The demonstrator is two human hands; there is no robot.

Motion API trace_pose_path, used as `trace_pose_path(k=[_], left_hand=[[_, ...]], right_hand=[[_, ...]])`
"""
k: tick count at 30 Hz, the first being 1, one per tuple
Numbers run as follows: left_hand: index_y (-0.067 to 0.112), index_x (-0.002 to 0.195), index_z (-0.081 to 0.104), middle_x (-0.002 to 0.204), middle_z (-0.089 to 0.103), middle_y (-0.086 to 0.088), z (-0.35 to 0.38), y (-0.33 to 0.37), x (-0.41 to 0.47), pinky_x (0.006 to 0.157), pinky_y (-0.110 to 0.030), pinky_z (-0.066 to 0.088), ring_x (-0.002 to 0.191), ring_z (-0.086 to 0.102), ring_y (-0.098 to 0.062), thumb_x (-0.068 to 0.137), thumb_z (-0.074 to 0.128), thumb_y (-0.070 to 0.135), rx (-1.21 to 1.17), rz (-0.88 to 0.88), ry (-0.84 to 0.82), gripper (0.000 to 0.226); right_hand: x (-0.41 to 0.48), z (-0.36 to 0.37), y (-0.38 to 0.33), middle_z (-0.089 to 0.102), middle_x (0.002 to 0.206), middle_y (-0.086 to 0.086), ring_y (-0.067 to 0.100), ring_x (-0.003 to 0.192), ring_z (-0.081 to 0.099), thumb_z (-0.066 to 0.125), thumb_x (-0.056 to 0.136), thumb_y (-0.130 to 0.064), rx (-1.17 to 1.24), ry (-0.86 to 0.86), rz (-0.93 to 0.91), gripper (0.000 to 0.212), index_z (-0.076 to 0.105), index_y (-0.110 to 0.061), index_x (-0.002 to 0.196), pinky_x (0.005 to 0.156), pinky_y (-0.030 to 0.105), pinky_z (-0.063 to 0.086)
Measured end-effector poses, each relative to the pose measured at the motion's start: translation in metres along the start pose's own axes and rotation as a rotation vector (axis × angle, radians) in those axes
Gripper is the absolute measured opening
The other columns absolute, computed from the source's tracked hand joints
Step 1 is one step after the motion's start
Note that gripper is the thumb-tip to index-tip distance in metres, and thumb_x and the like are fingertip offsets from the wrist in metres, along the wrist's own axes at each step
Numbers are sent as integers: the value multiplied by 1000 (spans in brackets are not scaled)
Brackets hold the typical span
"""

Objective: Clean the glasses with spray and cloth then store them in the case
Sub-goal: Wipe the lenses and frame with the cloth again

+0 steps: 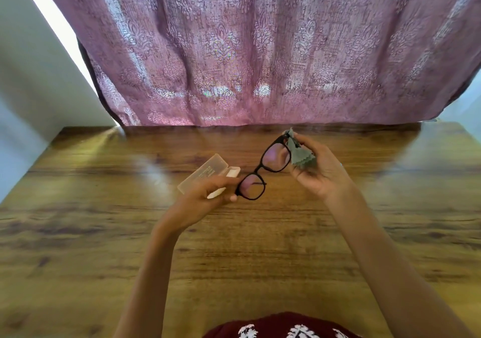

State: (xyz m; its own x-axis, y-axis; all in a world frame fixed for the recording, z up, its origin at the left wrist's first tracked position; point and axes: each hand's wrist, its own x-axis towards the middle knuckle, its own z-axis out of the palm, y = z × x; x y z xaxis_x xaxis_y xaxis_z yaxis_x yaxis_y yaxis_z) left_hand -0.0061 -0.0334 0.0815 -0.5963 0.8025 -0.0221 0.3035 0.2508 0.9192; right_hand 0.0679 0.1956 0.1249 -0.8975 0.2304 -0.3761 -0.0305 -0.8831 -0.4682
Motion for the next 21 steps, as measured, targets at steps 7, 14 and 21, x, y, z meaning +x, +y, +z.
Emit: trace_pose_path(k=[7, 14, 21], left_hand=[[31, 75, 72, 84, 66, 9, 8, 18, 11, 81, -17, 39, 88, 58, -3, 74, 77, 18, -110, -11, 16, 14], [14, 81, 71, 80, 67, 8, 21, 36, 18, 75, -10, 44, 81, 60, 5, 76, 69, 6, -231, 96, 56, 9], [9, 81, 73, 77, 68, 6, 22, 42, 30, 73, -13, 40, 75, 58, 0, 81, 72, 11, -45, 142, -15, 2]], right_hand=[[8, -5, 2, 70, 85, 11, 17, 81, 67, 64, 83, -7, 29, 41, -2, 9, 66, 1, 87, 60, 25, 58], [14, -6, -5, 70, 85, 13, 17, 73, 70, 68, 71, -3, 124, 47, 0, 21, 66, 4, 91, 56, 22, 57], [17, -9, -6, 65, 111, 12, 17, 94, 65, 73, 68, -5, 68, 105, -45, 53, 61, 2, 119, 56, 21, 56]])
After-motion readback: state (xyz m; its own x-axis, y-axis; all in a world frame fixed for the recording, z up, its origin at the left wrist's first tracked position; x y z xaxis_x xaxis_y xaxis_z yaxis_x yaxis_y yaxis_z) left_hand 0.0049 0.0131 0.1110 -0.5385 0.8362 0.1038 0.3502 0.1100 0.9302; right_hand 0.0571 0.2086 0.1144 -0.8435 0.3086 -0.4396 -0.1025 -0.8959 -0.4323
